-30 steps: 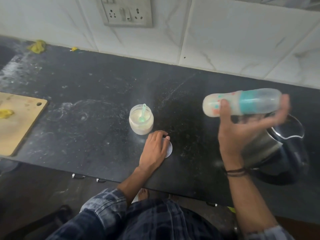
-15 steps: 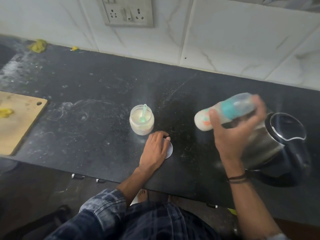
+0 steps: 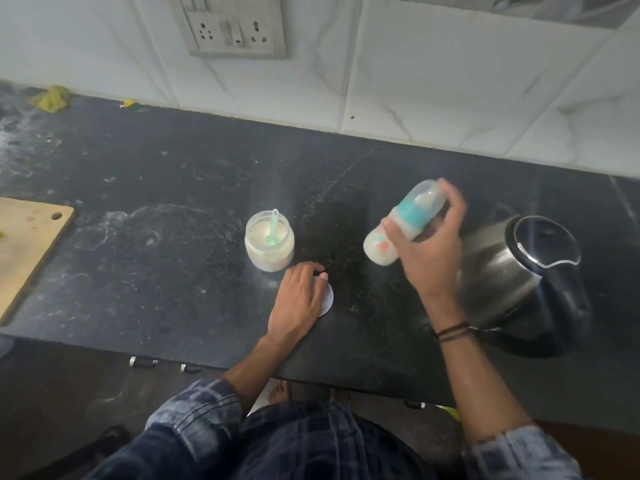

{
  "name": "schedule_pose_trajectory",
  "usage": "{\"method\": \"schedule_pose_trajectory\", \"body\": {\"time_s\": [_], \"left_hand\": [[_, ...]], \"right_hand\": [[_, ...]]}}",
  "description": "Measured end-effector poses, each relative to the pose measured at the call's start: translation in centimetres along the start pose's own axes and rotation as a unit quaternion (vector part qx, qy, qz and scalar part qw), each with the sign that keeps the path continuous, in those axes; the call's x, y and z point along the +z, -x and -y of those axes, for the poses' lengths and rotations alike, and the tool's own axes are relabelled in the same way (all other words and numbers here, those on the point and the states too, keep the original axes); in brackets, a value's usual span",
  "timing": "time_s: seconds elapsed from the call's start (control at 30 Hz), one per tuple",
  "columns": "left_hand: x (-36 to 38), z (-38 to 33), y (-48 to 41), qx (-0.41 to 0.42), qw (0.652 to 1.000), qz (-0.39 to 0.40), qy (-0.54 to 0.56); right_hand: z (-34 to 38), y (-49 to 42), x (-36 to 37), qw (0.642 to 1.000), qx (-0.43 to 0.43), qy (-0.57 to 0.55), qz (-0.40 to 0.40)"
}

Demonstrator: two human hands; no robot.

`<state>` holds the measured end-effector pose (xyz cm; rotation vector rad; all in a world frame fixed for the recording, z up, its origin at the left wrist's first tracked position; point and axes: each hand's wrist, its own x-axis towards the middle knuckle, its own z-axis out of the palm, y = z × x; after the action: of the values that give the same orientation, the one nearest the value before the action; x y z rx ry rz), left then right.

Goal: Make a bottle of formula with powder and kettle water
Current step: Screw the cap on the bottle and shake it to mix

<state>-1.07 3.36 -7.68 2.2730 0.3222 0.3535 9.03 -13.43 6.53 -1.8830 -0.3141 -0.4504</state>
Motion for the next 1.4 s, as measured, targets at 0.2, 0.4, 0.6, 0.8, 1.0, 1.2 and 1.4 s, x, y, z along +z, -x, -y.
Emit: {"method": "schedule_pose_trajectory", "body": {"time_s": [0.2,0.4,0.6,0.8,1.0,1.2,1.4], "left_hand": [[0.2,0.3,-0.1,-0.014,1.0,0.0,0.013],[0.0,0.1,0.1,-0.013,1.0,0.003,0.01],[0.1,0.1,0.0,-0.014,1.0,0.005,0.004],[0.1,-0.1,-0.1,-0.008,1.0,-0.005,-0.009],[0.0,-0.1,0.0,-0.003,1.0,-0.003,-0.008],[0.1,0.1,-0.1,-0.007,1.0,0.001,-0.019],[0.1,-0.1,-0.1,-0.005,1.0,-0.005,-0.017]], "right_hand": [[0.3,0.9,-0.2,0.99,-0.007,-0.095,-0.108],[-0.4,1.5,0.0,1.0,0.004,0.0,-0.003],[-0.4,1.4,0.5,0.999,0.028,0.033,0.005],[0.7,1.5,-1.0,0.988,-0.071,-0.038,-0.129],[-0.4,1.6,-0.6,1.0,-0.007,0.019,-0.016],[-0.9,0.8,-0.2,0.998,-0.012,0.032,-0.053],[-0.4,2.5,0.0,0.997,0.021,-0.046,-0.062]]}}
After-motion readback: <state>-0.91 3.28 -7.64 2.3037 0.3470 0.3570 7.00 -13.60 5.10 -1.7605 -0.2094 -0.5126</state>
